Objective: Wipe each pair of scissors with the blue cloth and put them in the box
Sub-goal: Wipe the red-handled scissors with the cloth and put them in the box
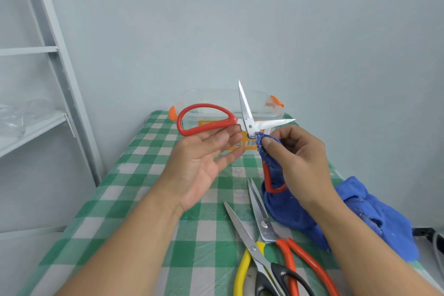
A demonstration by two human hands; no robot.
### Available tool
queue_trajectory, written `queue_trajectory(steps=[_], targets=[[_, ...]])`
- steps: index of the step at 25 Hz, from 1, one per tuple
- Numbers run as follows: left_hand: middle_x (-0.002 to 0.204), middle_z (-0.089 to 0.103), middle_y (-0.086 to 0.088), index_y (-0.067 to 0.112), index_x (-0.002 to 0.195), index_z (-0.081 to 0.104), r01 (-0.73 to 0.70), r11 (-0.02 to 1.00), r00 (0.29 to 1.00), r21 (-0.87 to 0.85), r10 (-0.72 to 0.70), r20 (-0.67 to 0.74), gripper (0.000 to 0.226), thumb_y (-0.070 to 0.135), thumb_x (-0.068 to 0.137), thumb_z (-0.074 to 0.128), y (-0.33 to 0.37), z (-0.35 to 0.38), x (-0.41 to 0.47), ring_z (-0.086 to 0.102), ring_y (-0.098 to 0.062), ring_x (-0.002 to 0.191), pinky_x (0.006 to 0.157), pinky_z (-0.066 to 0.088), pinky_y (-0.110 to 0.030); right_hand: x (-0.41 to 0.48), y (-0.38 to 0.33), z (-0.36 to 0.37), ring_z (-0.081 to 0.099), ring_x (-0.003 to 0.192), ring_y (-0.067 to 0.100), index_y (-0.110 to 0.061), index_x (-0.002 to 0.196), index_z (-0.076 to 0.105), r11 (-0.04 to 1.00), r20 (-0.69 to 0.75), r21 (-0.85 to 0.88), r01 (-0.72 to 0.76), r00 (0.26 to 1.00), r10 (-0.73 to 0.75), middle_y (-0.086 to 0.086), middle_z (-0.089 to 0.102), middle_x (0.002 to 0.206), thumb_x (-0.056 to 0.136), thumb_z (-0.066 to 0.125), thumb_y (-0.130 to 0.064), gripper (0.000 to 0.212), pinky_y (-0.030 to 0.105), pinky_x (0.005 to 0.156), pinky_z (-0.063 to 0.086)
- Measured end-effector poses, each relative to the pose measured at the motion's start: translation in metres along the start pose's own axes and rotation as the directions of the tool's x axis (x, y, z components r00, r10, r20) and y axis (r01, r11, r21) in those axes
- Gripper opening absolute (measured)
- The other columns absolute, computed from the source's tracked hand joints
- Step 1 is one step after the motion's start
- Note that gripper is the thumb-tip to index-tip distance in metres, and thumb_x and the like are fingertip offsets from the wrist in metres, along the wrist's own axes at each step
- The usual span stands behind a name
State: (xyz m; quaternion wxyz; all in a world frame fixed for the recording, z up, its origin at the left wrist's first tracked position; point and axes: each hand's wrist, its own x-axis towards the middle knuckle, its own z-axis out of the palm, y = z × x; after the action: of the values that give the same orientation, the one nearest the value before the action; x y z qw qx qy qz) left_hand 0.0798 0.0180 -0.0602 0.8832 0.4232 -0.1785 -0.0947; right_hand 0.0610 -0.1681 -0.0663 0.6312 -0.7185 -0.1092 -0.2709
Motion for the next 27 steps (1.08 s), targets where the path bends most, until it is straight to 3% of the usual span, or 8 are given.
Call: queue_trajectory(steps=[5,12,14,16,18,20,22,27], targets=[[0.11,0.074,-0.016,-0.002,0.112,0.066,-0.02,0.954,0.994,0.298,0.051,-0.097,0.02,0.003,0.093,0.063,-0.017,0.011,0.004,0.071,-0.026,0.101,0.09,0.059,-0.04,-0.004,0.005,0.014,0.058,0.067,0.015,-0.012,0.077,0.065,1.0,0.083,0.001,0.014,0.996,-0.014,0.0,0.066,0.07,0.09,0.07,-0.006,0.015,0.029,0.062,0.048],[0.09,0.073,-0.013,0.004,0.095,0.064,-0.042,0.917,0.954,0.396,0.154,-0.256,0.006,0.007,0.097,0.06,-0.019,0.009,0.006,0.071,-0.022,0.085,0.08,0.062,-0.034,-0.007,0.007,0.014,0.059,0.072,0.021,-0.015,0.079,0.064,0.997,0.239,-0.081,0.011,0.971,0.009,0.01,0.067,0.078,0.088,0.067,-0.016,0.01,0.042,0.07,0.05],[0.091,0.069,-0.016,0.004,0.094,0.06,-0.068,0.934,0.941,0.351,0.177,-0.289,0.009,0.007,0.101,0.055,-0.015,0.007,0.007,0.071,-0.026,0.085,0.081,0.062,-0.038,-0.006,0.005,0.008,0.061,0.069,0.028,-0.014,0.074,0.061,0.996,0.209,-0.083,-0.036,0.976,0.053,0.013,0.068,0.072,0.082,0.064,-0.019,0.01,0.046,0.066,0.049],[0.088,0.065,-0.014,0.005,0.096,0.055,-0.077,0.946,0.933,0.314,0.18,-0.312,0.01,0.01,0.104,0.051,-0.009,0.003,0.006,0.07,-0.027,0.081,0.078,0.062,-0.042,-0.002,0.003,-0.001,0.059,0.064,0.028,-0.005,0.071,0.054,0.996,0.079,0.011,-0.094,0.993,0.093,0.017,0.063,0.061,0.079,0.061,-0.007,0.011,0.047,0.056,0.046],[0.082,0.057,-0.01,0.005,0.1,0.052,-0.055,0.948,0.94,0.313,0.155,-0.305,0.009,0.012,0.105,0.049,-0.007,0.003,0.005,0.067,-0.023,0.072,0.074,0.062,-0.049,0.004,0.0,-0.012,0.057,0.059,0.021,-0.001,0.071,0.051,0.996,-0.077,0.034,-0.079,0.994,0.082,0.007,0.058,0.055,0.085,0.059,0.005,0.017,0.042,0.054,0.046],[0.081,0.05,-0.009,0.005,0.099,0.05,-0.031,0.932,0.956,0.361,0.133,-0.261,0.01,0.012,0.105,0.048,-0.01,0.006,0.003,0.061,-0.02,0.065,0.067,0.062,-0.049,0.008,-0.002,-0.016,0.059,0.061,0.015,-0.006,0.076,0.056,0.995,-0.128,0.08,-0.067,0.989,0.077,0.0,0.064,0.063,0.093,0.061,0.002,0.019,0.04,0.06,0.051],[0.079,0.05,-0.009,0.005,0.098,0.051,-0.019,0.895,0.972,0.446,0.121,-0.2,0.011,0.013,0.105,0.048,-0.015,0.009,0.001,0.062,-0.019,0.062,0.064,0.062,-0.05,0.008,-0.004,-0.014,0.064,0.067,0.013,-0.013,0.081,0.062,0.991,-0.096,0.118,-0.056,0.993,0.068,-0.002,0.069,0.072,0.096,0.062,-0.004,0.018,0.039,0.064,0.055],[0.087,0.055,-0.012,0.004,0.108,0.055,-0.037,0.808,0.987,0.587,0.12,-0.103,0.012,0.013,0.105,0.048,-0.023,0.014,-0.003,0.061,-0.016,0.066,0.058,0.062,-0.043,0.006,-0.009,-0.012,0.061,0.063,0.009,-0.012,0.085,0.065,0.986,-0.02,0.156,-0.056,0.998,0.06,-0.005,0.071,0.072,0.094,0.065,-0.008,0.01,0.026,0.054,0.051]])
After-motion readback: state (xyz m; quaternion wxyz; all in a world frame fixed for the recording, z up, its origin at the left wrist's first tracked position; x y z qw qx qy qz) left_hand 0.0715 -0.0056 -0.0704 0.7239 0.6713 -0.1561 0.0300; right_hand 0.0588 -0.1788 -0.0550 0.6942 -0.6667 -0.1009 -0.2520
